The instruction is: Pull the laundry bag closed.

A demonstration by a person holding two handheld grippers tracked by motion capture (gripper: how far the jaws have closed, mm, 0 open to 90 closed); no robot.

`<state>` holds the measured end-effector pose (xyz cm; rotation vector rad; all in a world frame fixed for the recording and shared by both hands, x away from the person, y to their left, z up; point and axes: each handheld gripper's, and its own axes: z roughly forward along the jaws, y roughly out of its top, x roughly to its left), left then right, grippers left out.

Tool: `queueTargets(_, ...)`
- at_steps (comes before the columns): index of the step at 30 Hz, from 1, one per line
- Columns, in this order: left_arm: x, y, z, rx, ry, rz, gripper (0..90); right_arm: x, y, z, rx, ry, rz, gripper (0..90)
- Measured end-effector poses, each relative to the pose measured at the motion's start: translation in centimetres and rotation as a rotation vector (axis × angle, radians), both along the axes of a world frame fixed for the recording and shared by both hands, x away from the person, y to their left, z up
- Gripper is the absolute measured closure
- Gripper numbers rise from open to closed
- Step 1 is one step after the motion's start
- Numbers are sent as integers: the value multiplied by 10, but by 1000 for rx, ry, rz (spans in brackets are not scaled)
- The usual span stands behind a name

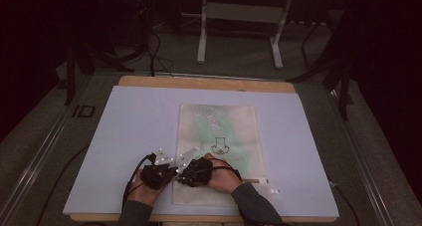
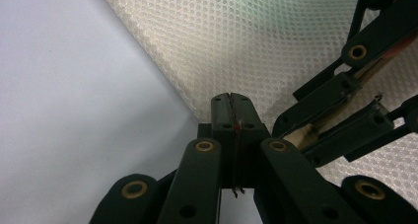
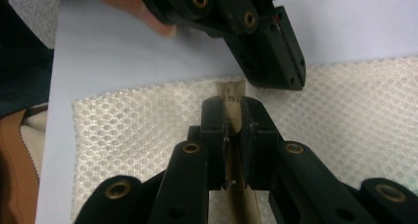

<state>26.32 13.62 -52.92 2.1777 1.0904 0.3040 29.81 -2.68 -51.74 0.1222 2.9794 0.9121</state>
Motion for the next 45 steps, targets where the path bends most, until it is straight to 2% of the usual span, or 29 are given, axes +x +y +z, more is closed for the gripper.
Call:
queueTargets(4, 0, -1, 1, 11, 1, 0, 898, 1, -2, -1, 11, 0, 1, 823)
queueTargets(10, 0, -1, 1, 11, -1, -1, 897, 1, -5, 0, -3, 5, -5, 824)
queueTargets(12, -1, -2, 1, 19, -6, -1, 898, 0, -4, 1, -16, -10, 3, 824)
queueTargets(17, 0, 0, 0, 5, -1, -1, 897, -1, -7, 2, -29, -18, 7, 824)
queueTargets(24, -4, -6, 2, 51, -24, 6, 895, -3, -12, 3, -50, -41, 10, 823)
queueTargets(25, -4, -6, 3, 46, -21, 5, 895, -3, -11, 3, -56, -46, 12, 823)
queueTargets(28, -6, -2, 6, -25, -2, -8, 894, -4, -11, 2, -54, -53, 10, 823)
queueTargets(30, -8, -2, 7, -53, 9, -16, 894, -3, -12, 2, -49, -44, 3, 822)
queueTargets(38, -11, -1, 6, -71, 38, -24, 892, -3, -12, 1, -38, -35, -4, 821)
queueTargets(42, -9, -1, 3, -77, 75, -15, 891, -3, -12, 1, -35, -34, -5, 821)
queueTargets(45, -7, 0, 2, -75, 82, -33, 892, -3, -11, 2, -44, -43, -1, 820)
